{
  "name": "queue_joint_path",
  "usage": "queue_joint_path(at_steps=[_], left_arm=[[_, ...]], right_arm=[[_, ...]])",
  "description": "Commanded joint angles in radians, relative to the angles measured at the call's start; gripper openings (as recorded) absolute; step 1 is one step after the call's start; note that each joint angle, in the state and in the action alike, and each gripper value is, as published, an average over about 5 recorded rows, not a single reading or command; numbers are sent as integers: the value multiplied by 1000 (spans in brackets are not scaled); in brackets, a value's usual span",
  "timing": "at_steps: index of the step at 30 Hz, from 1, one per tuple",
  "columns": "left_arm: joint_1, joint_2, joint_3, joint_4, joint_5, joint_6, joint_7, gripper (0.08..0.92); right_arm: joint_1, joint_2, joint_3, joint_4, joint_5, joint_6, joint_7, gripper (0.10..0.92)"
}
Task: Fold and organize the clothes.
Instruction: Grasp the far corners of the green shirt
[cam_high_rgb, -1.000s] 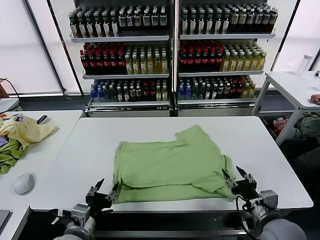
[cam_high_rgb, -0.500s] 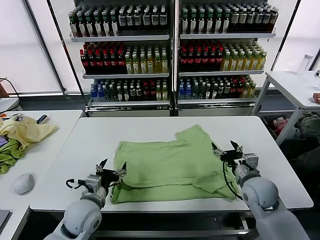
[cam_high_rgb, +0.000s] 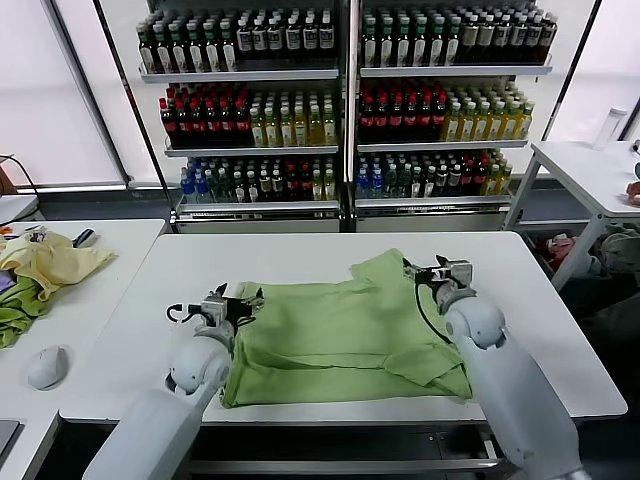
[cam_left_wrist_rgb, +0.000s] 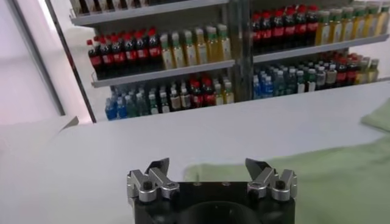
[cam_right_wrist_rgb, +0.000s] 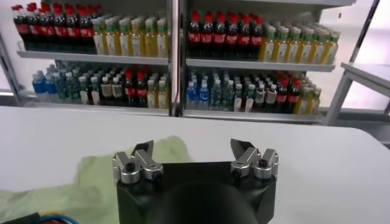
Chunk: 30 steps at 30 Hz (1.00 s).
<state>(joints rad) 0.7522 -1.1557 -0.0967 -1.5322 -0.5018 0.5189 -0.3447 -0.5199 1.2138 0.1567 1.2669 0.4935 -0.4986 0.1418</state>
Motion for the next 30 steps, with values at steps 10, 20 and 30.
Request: queue_joint_path(at_steps=[10,20,30], left_arm=[[-136,-45,43,208,-59,33,3,823],[-116,-45,45,203,-109,42,11,706],[-78,-31,34,160,-131,28,34,412]], right_arm=[[171,135,-44,-362,-51,4,-47,823],[175,163,-41,-410,-32,9,-73,677],[158,145,-34,-396,13,-11,-92,392]])
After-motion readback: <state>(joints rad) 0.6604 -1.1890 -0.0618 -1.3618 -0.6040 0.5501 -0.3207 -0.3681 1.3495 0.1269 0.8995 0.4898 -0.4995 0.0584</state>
